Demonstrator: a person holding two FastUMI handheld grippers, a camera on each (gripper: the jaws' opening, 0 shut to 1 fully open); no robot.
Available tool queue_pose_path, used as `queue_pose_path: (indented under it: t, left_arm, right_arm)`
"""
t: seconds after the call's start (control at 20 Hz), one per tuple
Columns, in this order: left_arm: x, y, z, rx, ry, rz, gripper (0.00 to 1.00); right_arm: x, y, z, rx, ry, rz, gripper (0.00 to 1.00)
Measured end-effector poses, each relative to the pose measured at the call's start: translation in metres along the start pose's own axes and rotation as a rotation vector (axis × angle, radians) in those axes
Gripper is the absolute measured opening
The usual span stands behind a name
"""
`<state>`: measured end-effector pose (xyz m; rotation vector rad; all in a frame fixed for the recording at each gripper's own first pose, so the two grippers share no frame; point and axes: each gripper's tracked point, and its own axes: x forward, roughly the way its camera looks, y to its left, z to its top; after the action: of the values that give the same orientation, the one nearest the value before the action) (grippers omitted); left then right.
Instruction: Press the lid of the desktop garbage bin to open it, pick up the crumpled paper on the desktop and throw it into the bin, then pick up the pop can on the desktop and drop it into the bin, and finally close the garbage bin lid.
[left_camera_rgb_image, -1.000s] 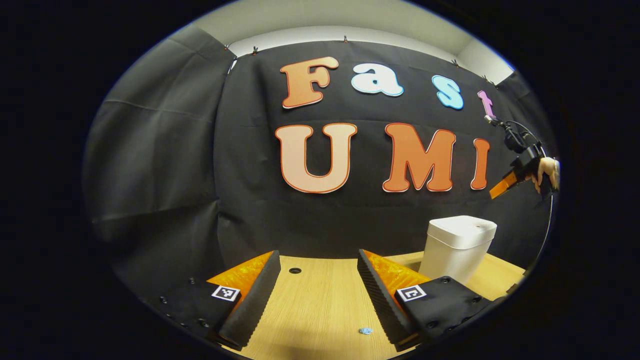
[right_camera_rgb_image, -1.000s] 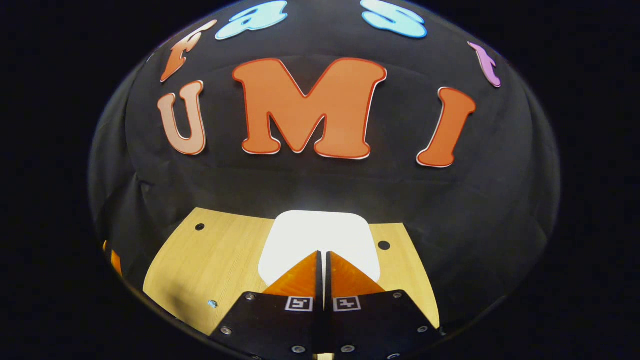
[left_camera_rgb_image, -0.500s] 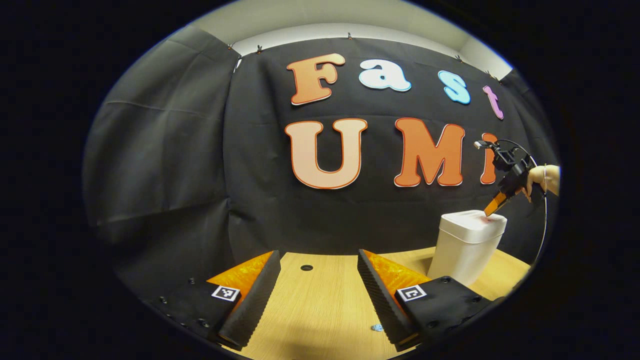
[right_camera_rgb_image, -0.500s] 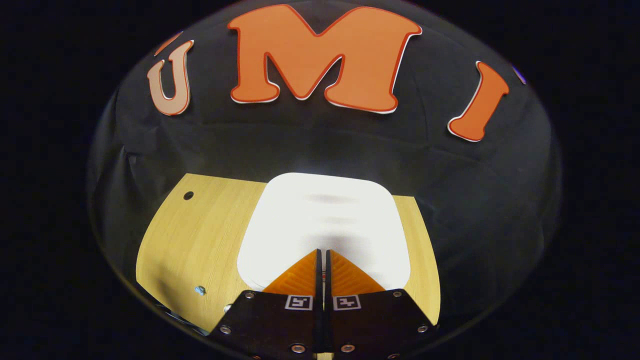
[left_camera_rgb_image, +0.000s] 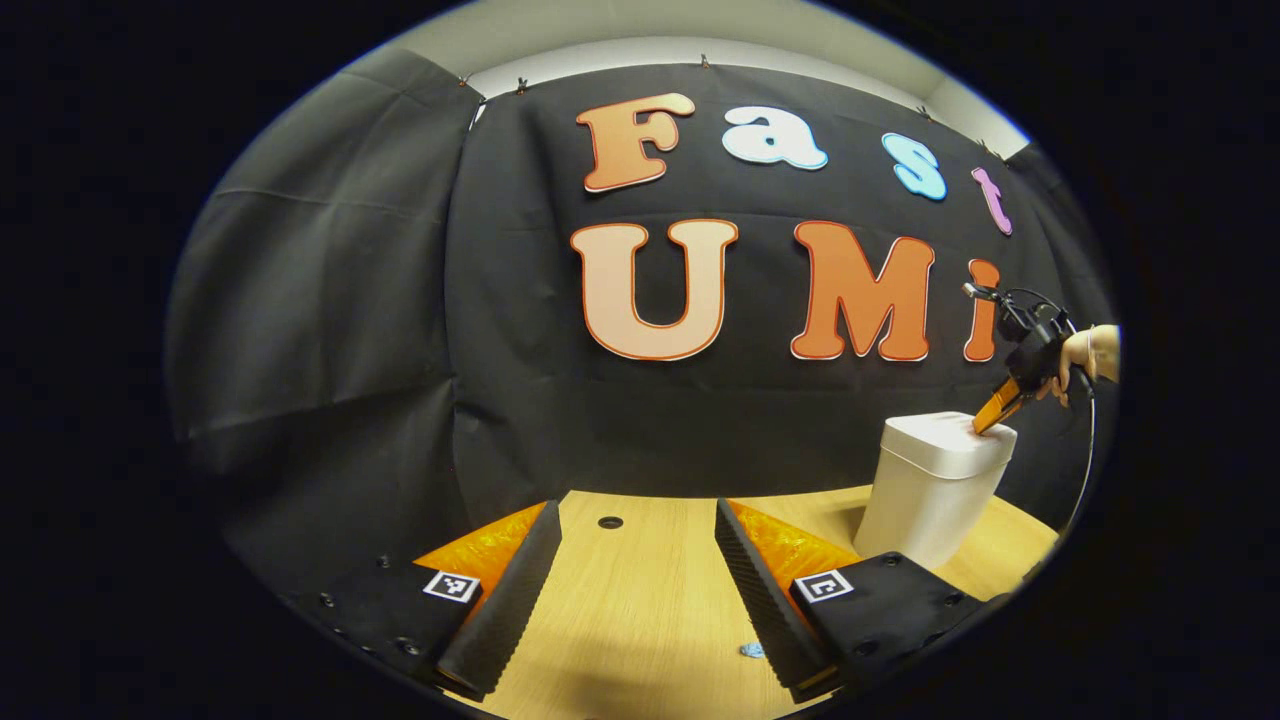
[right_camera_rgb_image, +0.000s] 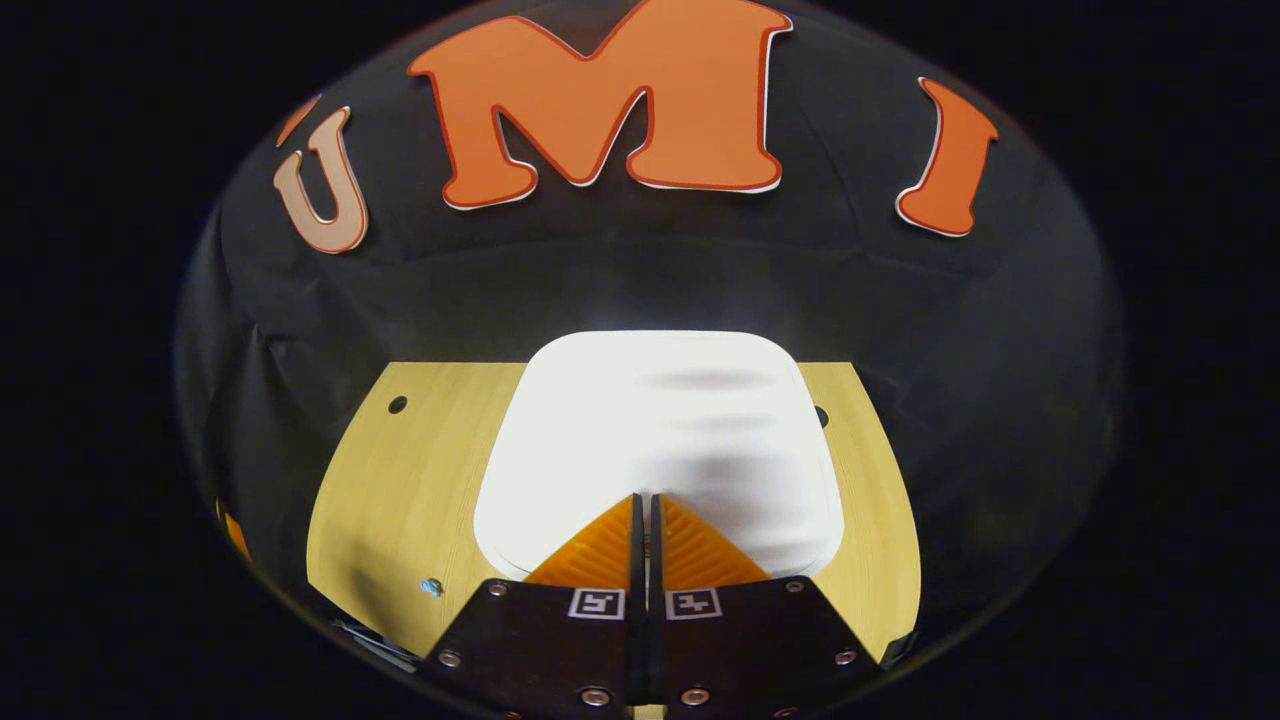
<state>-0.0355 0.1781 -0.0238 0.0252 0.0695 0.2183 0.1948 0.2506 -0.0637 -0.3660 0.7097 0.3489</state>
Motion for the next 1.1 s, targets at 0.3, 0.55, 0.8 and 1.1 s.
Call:
queue_pose_path:
  t: [0.3, 0.55, 0.8, 1.1]
  left_arm:
    - [0.003, 0.001, 0.016, 0.019, -0.032, 0.000, 0.98]
    - [0.003, 0.000, 0.021, 0.024, -0.048, 0.005, 0.98]
    - [0.006, -0.007, 0.025, 0.011, -0.057, -0.006, 1.00]
    - [0.010, -0.013, 0.025, 0.023, -0.056, -0.015, 0.98]
  right_arm:
    - [-0.049, -0.015, 0.057, -0.017, -0.310, -0.084, 0.00]
    - [-0.128, -0.002, 0.059, -0.025, -0.493, -0.066, 0.01]
    - [-0.170, 0.009, 0.016, 0.011, -0.626, -0.073, 0.01]
    - [-0.181, 0.027, -0.048, 0.026, -0.692, -0.094, 0.01]
